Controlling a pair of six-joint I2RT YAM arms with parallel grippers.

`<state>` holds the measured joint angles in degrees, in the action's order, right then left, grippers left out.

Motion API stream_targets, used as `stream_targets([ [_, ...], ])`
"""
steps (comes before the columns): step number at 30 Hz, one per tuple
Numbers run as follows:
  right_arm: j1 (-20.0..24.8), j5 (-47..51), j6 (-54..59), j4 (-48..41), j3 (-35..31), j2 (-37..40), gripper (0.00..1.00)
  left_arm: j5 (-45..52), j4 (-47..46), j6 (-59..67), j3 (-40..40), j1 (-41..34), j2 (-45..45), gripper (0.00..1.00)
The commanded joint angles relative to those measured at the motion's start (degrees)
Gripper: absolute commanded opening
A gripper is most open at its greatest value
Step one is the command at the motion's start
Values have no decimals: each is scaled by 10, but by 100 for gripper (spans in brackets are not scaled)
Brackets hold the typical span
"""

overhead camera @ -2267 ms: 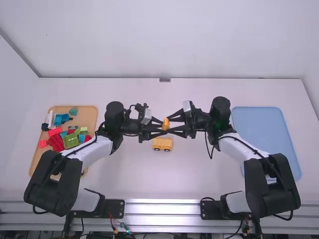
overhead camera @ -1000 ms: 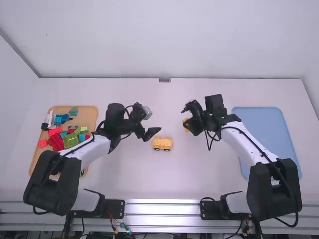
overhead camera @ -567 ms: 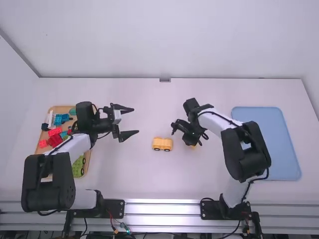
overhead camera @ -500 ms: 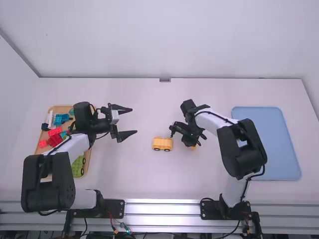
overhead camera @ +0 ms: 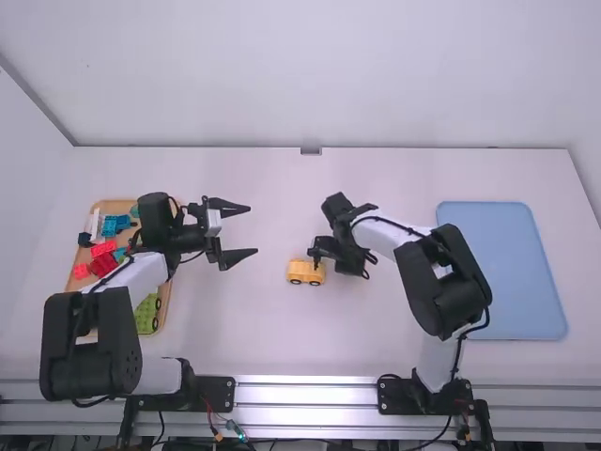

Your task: Assemble lego blocks to make yellow taxi

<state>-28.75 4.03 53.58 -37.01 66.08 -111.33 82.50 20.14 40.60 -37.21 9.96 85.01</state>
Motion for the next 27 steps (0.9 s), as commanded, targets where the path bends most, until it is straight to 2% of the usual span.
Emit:
stream_targets([
  [1, 2, 4, 5, -10, -5, -7, 27, 20, -2, 12, 2, -2, -12, 99],
  [8, 2, -2, 5, -7, -5, -7, 54, 19, -2, 12, 2, -2, -12, 99],
  [10, 2, -10, 5, -3, -3, -5, 72, 19, -2, 12, 2, -2, -12, 99],
  [12, 3, -34, 8, -6, 0, 6, 99, 19, -2, 12, 2, -2, -12, 99],
  [17, 40, -136, 54, -10, -7, 63, 99, -14, -10, 13, 2, -3, -12, 99],
  [19, 73, -210, 98, -4, -25, 95, 98, -26, -19, 13, 2, -7, -12, 99],
  [20, 104, -281, 129, 13, -46, 116, 99, -24, -27, 28, 2, -14, -9, 99],
  [24, 183, -424, 199, 64, -108, 136, 99, -24, -51, 91, 2, -45, 11, 100],
  [27, 231, -488, 219, 112, -153, 134, 99, -43, -46, 103, 2, -75, 33, 99],
])
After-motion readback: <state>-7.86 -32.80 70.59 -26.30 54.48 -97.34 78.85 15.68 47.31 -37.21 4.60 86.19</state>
